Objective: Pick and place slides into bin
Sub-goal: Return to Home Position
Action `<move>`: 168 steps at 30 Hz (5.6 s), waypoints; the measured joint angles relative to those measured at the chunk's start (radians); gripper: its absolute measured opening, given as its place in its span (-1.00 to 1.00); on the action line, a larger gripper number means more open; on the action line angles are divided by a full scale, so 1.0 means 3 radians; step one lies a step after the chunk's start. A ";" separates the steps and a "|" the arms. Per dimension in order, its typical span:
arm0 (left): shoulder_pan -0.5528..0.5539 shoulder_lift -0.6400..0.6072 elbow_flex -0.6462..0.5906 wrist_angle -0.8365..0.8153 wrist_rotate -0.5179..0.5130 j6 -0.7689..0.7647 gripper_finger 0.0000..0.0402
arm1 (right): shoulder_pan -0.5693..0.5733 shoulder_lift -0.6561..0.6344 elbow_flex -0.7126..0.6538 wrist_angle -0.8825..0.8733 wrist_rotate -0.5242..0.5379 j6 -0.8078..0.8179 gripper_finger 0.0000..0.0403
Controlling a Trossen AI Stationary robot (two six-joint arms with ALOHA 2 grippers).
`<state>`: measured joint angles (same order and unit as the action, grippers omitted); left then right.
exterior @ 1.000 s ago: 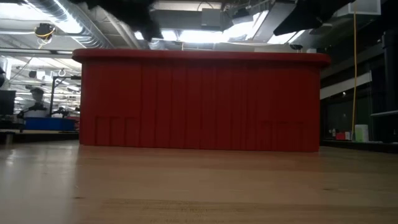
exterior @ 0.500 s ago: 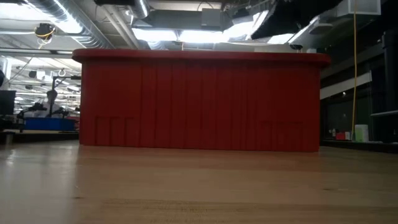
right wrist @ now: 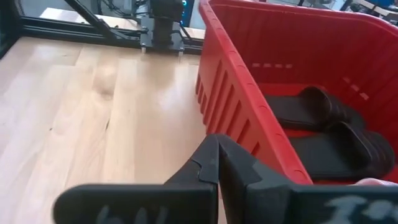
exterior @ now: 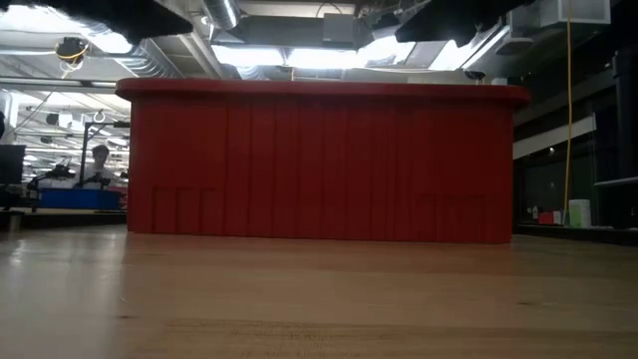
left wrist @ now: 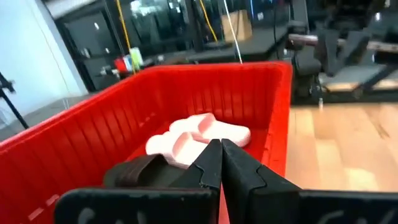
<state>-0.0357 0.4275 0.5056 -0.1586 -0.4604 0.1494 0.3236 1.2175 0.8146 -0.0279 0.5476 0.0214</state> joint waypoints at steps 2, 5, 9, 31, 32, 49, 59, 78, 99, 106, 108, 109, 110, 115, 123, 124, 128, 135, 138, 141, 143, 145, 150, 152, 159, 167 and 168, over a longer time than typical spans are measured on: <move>-0.0010 -0.0227 -0.0144 0.0148 -0.0026 0.0039 -0.99 | 0.0030 0.0000 0.0000 0.0000 -0.0001 -0.0005 -0.98; -0.0009 -0.0567 -0.0318 0.0218 -0.0033 0.0110 -0.99 | 0.0063 0.0000 0.0000 0.0000 0.0000 -0.0007 -0.98; -0.0007 -0.0911 -0.0569 0.0164 -0.0012 0.0119 -1.00 | 0.0071 0.0000 0.0000 0.0000 -0.0001 -0.0012 -0.98; -0.0007 -0.1424 -0.1465 0.0795 0.0499 -0.0005 -1.00 | 0.0069 0.0014 -0.0557 0.1110 -0.0092 -0.0020 -0.98; -0.0007 -0.1425 -0.1486 0.0828 0.0514 -0.0004 -0.99 | 0.0069 0.0014 -0.0557 0.1113 -0.0092 -0.0020 -0.98; -0.0006 -0.1422 -0.1663 0.1370 0.0796 0.0240 -0.99 | 0.0069 0.0014 -0.0557 0.1130 -0.0090 -0.0017 -0.98; -0.0006 -0.1422 -0.1660 0.1417 0.0462 0.0321 -0.99 | 0.0069 0.0014 -0.0558 0.1131 -0.0090 -0.0016 -0.98; -0.0006 -0.1423 -0.1658 0.1396 0.0472 0.0324 -0.99 | 0.0069 -0.0636 -0.0562 0.0696 -0.0090 -0.0170 -0.97; -0.0006 -0.1423 -0.1653 0.1390 0.0469 0.0328 -0.96 | 0.0598 -0.2566 -0.1449 -0.0027 -0.0086 -0.0056 -0.92; -0.0006 -0.1422 -0.1653 0.1390 0.0466 0.0328 -0.98 | 0.0598 -0.2967 -0.2161 0.0781 -0.0266 -0.0077 -0.92; -0.0006 -0.1423 -0.1653 0.1390 0.0466 0.0329 -0.98 | 0.0598 -0.2958 -0.2352 0.0993 -0.0372 0.0001 -0.92; -0.0006 -0.1423 -0.1653 0.1390 0.0466 0.0328 -0.98 | 0.0598 -0.2945 -0.2440 0.1095 -0.0416 0.0033 -0.92; -0.0006 -0.1422 -0.1653 0.1390 0.0466 0.0328 -0.97 | 0.0598 -0.2935 -0.2523 0.1176 -0.0439 0.0072 -0.92; -0.0006 -0.1422 -0.1653 0.1390 0.0463 0.0328 -0.96 | 0.0598 -0.2925 -0.2692 0.1354 -0.0444 0.0084 -0.92; -0.0006 -0.1423 -0.1653 0.1389 0.0459 0.0329 -0.98 | 0.0586 -0.2926 -0.2692 0.1410 -0.0437 -0.0360 -0.92; -0.0006 -0.1422 -0.1653 0.1390 0.0459 0.0328 -0.97 | 0.0578 -0.2926 -0.2692 0.1414 -0.0436 -0.0380 -0.92; -0.0006 -0.1422 -0.1653 0.1389 0.0459 0.0328 -0.96 | 0.0511 -0.2926 -0.2691 0.1413 -0.0404 -0.0429 -0.92; -0.0006 -0.1423 -0.1653 0.1389 0.0459 0.0328 -0.98 | 0.0430 -0.2925 -0.2691 0.1402 -0.0070 -0.0353 -0.92; -0.0006 -0.1423 -0.1652 0.1389 0.0460 0.0328 -0.97 | 0.0430 -0.2925 -0.2689 0.1398 -0.0070 -0.0360 -0.92; -0.0006 -0.1423 -0.1652 0.1389 0.0461 0.0329 -0.96 | 0.0430 -0.2924 -0.2688 0.1344 -0.0069 -0.0369 -0.92; -0.0006 -0.1423 -0.1652 0.1390 0.0461 0.0329 -0.97 | 0.0430 -0.2923 -0.2688 0.1331 -0.0069 -0.0337 -0.92; -0.0006 -0.1422 -0.1652 0.1389 0.0461 0.0328 -0.98 | 0.0430 -0.2923 -0.2687 0.1306 -0.0080 -0.0250 -0.92; -0.0007 -0.1422 -0.1652 0.1389 0.0461 0.0329 -0.98 | 0.0430 -0.2924 -0.2687 0.1287 -0.0085 0.0086 -0.92; -0.0006 -0.1423 -0.1652 0.1389 0.0461 0.0329 -0.97 | 0.0430 -0.2925 -0.2687 0.1288 -0.0085 0.0093 -0.92; -0.0007 -0.1422 -0.1652 0.1389 0.0462 0.0329 -0.98 | 0.0430 -0.2925 -0.2687 0.1294 -0.0085 0.0000 -0.92; -0.0007 -0.1422 -0.1652 0.1389 0.0462 0.0328 -0.96 | 0.0430 -0.2942 -0.2687 0.1291 -0.0086 0.0028 -0.92; -0.0006 -0.1423 -0.1652 0.1389 0.0462 0.0328 -0.96 | 0.0430 -0.2942 -0.2687 0.1292 -0.0087 0.0002 -0.92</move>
<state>-0.0377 0.0007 0.0101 0.2581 -0.3218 0.2478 0.4526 0.3347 0.0086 0.3597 0.5216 0.0221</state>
